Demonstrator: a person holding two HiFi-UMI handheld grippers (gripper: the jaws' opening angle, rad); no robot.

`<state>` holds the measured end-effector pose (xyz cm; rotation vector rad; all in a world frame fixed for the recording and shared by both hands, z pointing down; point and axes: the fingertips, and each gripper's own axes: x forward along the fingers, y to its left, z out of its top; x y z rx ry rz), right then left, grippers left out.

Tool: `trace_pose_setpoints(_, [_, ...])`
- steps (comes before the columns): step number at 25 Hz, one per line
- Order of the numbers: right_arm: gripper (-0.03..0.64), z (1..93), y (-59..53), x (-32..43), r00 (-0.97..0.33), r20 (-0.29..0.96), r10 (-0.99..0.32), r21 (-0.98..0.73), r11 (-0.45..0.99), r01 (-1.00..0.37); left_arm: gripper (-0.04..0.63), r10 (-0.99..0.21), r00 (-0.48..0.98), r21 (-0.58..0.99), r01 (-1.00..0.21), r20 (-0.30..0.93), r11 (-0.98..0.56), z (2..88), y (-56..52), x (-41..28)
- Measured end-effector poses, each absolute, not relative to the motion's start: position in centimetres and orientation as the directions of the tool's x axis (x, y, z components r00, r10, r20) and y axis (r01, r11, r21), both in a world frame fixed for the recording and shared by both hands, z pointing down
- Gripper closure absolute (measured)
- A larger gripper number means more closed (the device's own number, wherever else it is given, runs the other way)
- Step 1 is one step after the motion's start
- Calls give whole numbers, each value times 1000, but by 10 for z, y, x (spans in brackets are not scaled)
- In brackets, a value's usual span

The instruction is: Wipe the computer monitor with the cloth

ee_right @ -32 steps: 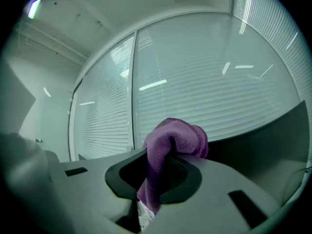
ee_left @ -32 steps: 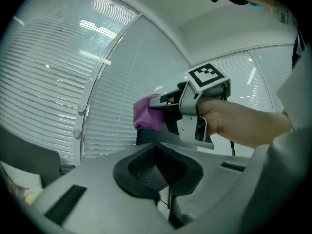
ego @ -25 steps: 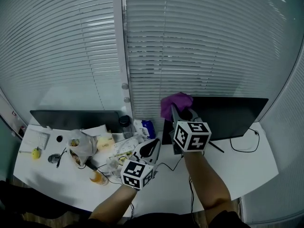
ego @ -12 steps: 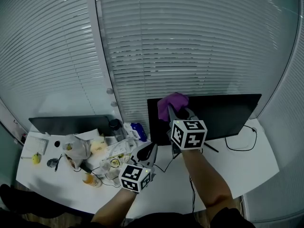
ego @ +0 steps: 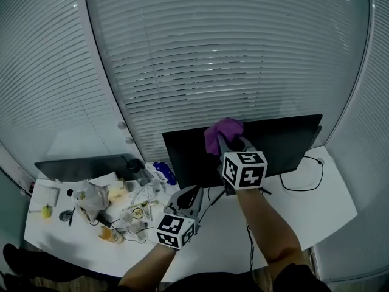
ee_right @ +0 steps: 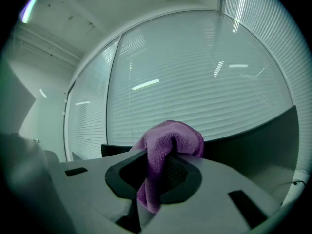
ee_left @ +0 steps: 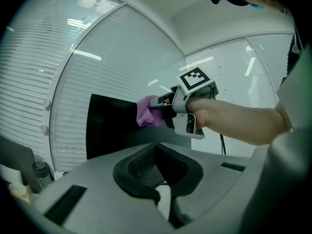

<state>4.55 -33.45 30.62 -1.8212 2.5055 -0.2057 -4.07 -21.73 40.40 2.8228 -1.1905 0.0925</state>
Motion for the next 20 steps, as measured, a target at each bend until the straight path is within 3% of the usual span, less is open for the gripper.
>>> trace_pose_setpoints(20, [557, 298, -325, 233, -203, 45, -978, -107, 198, -974, 591, -619, 779, 62, -625, 101, -778, 413, -220, 117])
